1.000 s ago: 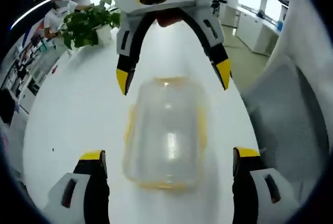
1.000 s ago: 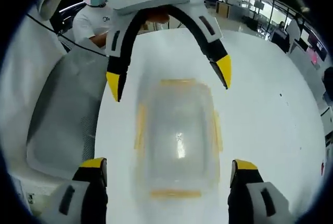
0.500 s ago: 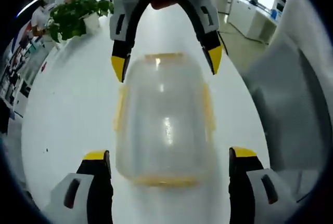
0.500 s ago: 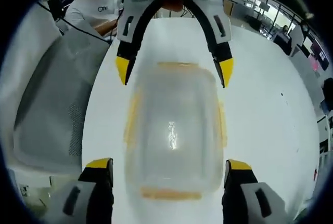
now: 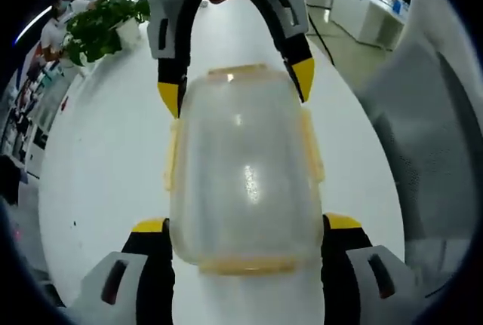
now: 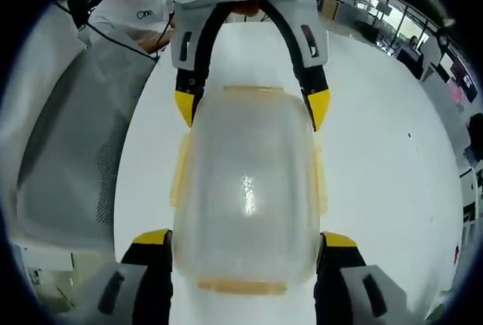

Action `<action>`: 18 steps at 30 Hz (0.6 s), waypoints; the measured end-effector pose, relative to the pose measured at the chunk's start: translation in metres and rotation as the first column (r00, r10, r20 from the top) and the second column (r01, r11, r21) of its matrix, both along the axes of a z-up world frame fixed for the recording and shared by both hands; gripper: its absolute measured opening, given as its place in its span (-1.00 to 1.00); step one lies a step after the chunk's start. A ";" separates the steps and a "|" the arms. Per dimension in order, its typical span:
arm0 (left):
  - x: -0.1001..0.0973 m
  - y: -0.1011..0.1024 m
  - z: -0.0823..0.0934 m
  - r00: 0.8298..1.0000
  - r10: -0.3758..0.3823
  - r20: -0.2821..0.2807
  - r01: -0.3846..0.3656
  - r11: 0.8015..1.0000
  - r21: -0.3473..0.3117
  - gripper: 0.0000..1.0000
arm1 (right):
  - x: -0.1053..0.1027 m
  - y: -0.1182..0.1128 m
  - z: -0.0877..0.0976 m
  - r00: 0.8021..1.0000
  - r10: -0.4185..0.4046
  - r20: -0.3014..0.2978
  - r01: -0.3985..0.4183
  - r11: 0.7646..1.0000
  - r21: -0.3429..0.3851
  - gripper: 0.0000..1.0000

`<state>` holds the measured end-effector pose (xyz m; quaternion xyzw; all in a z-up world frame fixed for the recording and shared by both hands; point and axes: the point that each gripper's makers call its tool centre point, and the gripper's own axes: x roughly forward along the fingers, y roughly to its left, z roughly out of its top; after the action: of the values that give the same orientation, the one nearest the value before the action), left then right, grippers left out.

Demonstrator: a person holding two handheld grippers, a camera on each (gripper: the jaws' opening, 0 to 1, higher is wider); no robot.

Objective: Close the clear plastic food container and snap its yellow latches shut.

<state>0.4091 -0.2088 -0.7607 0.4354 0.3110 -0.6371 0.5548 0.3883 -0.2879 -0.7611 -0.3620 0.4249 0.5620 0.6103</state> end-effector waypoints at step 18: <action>-0.001 0.059 -0.002 0.998 0.062 -0.001 -0.062 0.998 0.003 0.59 | 0.004 0.059 0.000 0.998 0.065 0.008 -0.065 0.998 0.017 0.55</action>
<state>0.4082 -0.1499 -0.7626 0.4261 0.3259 -0.6193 0.5734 0.3927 -0.2292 -0.7615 -0.3723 0.4060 0.5840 0.5963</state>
